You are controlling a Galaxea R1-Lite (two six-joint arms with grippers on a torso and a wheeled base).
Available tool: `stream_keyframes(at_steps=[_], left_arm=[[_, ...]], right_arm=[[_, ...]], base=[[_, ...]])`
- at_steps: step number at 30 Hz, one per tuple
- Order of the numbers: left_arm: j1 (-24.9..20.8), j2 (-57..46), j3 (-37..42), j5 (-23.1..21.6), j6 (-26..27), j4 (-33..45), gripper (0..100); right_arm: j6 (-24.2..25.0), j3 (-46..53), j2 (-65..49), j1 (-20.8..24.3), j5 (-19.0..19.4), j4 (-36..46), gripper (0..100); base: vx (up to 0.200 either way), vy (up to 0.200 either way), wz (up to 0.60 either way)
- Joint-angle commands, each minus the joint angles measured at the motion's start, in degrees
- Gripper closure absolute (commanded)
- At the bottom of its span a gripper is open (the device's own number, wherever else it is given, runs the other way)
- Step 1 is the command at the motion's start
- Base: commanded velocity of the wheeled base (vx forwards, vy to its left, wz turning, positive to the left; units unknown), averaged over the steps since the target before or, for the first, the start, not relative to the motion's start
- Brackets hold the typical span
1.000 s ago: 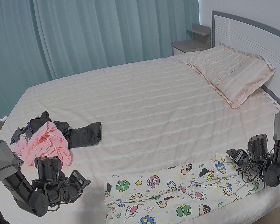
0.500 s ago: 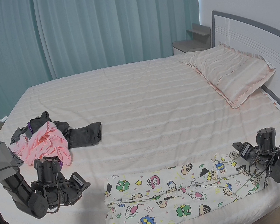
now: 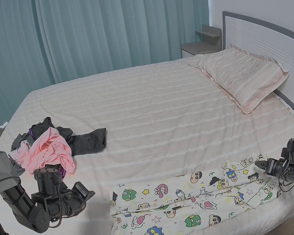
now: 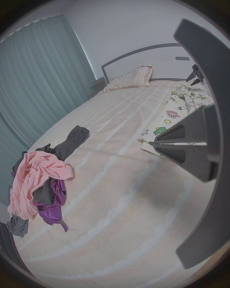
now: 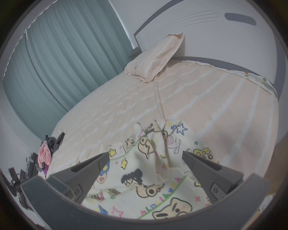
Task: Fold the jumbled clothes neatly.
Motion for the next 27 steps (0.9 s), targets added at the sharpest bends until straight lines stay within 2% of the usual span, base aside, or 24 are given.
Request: stream_keyframes(at_steps=[1,3,9,22,23,27], left_arm=[[-0.3,0.3,1.5,-0.1,0.0,-1.6,100],[-0.3,0.3,1.5,-0.1,0.0,-1.6,100],[-0.3,0.3,1.5,-0.1,0.0,-1.6,100],[-0.3,0.3,1.6,-0.8,0.0,-1.6,100],[-0.3,0.3,1.6,-0.8,0.0,-1.6,100],[-0.3,0.3,1.6,-0.8,0.0,-1.6,100]], right_arm=[[-1.6,0.9,2.7,-1.4,3.5,-0.3,0],[-3.0,0.7,3.3,-1.3,5.1,-0.3,0],[-8.3,-1.5,6.8,-1.4,5.9,-0.8,0],[-9.8,-7.0,9.4,-1.4,6.0,0.5,0],[-9.8,-7.0,9.4,-1.4,6.0,0.5,100],[-9.8,-7.2,9.2,-1.7,6.0,0.3,100]], base=[[0.0,0.0,0.0],[0.0,0.0,0.0],[0.0,0.0,0.0],[0.0,0.0,0.0],[0.0,0.0,0.0],[0.0,0.0,0.0]])
